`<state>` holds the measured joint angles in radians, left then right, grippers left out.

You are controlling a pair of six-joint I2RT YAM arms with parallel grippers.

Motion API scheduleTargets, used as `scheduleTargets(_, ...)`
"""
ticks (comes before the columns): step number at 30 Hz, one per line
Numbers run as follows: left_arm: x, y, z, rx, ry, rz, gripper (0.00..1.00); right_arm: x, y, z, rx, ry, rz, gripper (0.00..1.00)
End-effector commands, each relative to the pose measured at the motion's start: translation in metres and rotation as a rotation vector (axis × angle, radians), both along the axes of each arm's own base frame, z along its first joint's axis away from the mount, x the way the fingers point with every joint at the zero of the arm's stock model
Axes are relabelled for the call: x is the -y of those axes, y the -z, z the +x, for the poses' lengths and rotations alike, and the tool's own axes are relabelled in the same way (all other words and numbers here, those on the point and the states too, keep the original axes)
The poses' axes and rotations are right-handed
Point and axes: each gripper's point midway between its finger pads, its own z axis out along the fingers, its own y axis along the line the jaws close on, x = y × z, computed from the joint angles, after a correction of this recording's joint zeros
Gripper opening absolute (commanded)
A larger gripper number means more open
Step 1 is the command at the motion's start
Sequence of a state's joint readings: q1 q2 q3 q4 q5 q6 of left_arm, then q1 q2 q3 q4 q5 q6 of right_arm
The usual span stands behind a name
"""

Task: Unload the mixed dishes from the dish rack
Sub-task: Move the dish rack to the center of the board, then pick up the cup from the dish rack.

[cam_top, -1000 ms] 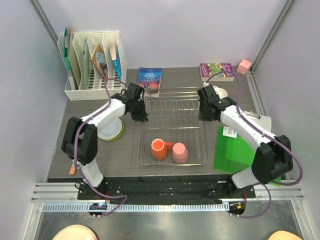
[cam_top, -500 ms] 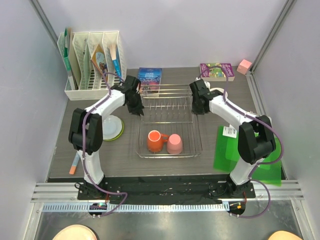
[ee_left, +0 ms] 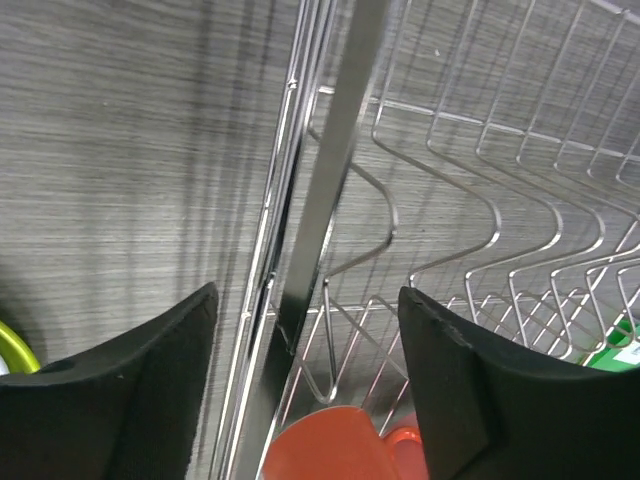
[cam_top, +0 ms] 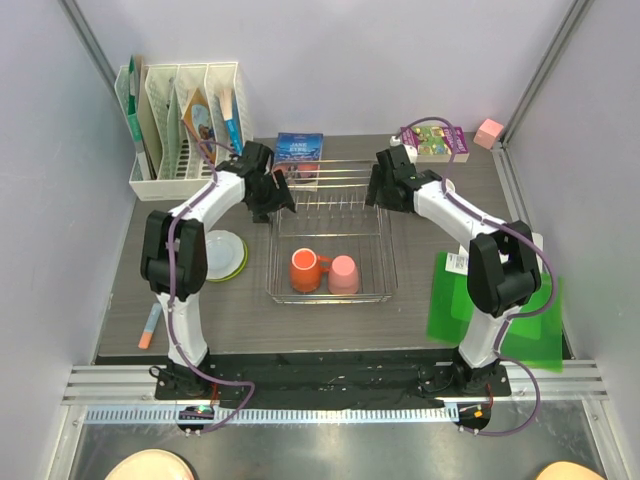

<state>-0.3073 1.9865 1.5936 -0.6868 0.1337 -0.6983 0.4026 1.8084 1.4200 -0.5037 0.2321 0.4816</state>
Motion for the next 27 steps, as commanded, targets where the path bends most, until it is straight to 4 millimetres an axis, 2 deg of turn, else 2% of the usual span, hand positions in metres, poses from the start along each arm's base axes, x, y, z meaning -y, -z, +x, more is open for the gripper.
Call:
scheduleTargets(1, 0.001, -0.058, 0.016, 0.152, -0.026, -0.033, 0.77, -0.008, -0.048, 0.020, 0.158, 0.027, 0.074, 0.71)
scheduleTargets(2, 0.000, -0.062, 0.016, 0.158, -0.029, -0.028, 0.79, -0.006, -0.049, 0.018, 0.156, 0.031, 0.072, 0.73)
scheduleTargets(3, -0.004, -0.063, 0.016, 0.164, -0.036, -0.012, 0.95, -0.006, -0.051, 0.016, 0.160, 0.031, 0.071, 0.76)
scheduleTargets(4, -0.006, -0.070, 0.014, 0.175, -0.040, -0.007, 0.97, -0.002, -0.051, 0.014, 0.160, 0.039, 0.059, 0.77)
scheduleTargets(8, -0.015, -0.090, 0.016, 0.235, -0.055, 0.026, 0.99, 0.005, -0.070, 0.006, 0.182, 0.070, 0.068, 0.83)
scheduleTargets(12, -0.023, -0.125, 0.018, 0.306, -0.077, 0.051, 1.00, 0.001, -0.119, -0.009, 0.270, 0.046, 0.129, 0.84)
scheduleTargets(13, -0.024, -0.136, 0.016, 0.333, -0.080, 0.044, 1.00, -0.003, -0.129, -0.012, 0.300, 0.017, 0.137, 0.84)
scheduleTargets(14, -0.021, -0.142, 0.013, 0.347, -0.074, 0.041, 1.00, -0.017, -0.136, -0.020, 0.315, -0.049, 0.168, 0.84)
scheduleTargets(15, -0.021, -0.142, 0.010, 0.354, -0.068, 0.050, 1.00, -0.023, -0.128, -0.031, 0.308, -0.092, 0.175, 0.84)
scheduleTargets(16, -0.022, -0.154, 0.005, 0.396, -0.063, 0.062, 0.99, -0.030, -0.151, -0.038, 0.384, -0.149, 0.208, 0.83)
scheduleTargets(17, -0.015, -0.156, -0.001, 0.416, -0.041, 0.078, 0.99, -0.046, -0.153, -0.051, 0.394, -0.223, 0.236, 0.83)
scheduleTargets(18, -0.013, -0.145, -0.008, 0.423, -0.032, 0.103, 0.99, -0.052, -0.145, -0.061, 0.405, -0.253, 0.238, 0.83)
scheduleTargets(19, -0.019, -0.146, -0.010, 0.456, -0.053, 0.156, 1.00, -0.058, -0.153, -0.074, 0.438, -0.292, 0.243, 0.82)
scheduleTargets(20, -0.009, -0.159, -0.019, 0.517, -0.034, 0.147, 1.00, -0.071, -0.137, -0.091, 0.426, -0.357, 0.207, 0.82)
scheduleTargets(21, -0.008, -0.157, -0.024, 0.531, -0.032, 0.154, 1.00, -0.080, -0.134, -0.101, 0.436, -0.399, 0.191, 0.82)
scheduleTargets(22, -0.007, -0.139, -0.034, 0.508, -0.013, 0.167, 1.00, -0.084, -0.127, -0.109, 0.433, -0.424, 0.166, 0.82)
scheduleTargets(23, 0.003, -0.148, -0.040, 0.542, 0.012, 0.113, 1.00, -0.094, -0.114, -0.127, 0.421, -0.475, 0.132, 0.82)
scheduleTargets(25, 0.013, -0.138, -0.052, 0.519, 0.059, 0.056, 1.00, -0.094, -0.104, -0.135, 0.424, -0.475, 0.104, 0.83)
scheduleTargets(26, 0.022, -0.141, -0.058, 0.517, 0.099, 0.000, 1.00, -0.096, -0.103, -0.142, 0.432, -0.492, 0.107, 0.82)
scheduleTargets(27, 0.023, -0.151, -0.062, 0.543, 0.099, -0.025, 1.00, -0.095, -0.087, -0.151, 0.418, -0.511, 0.096, 0.82)
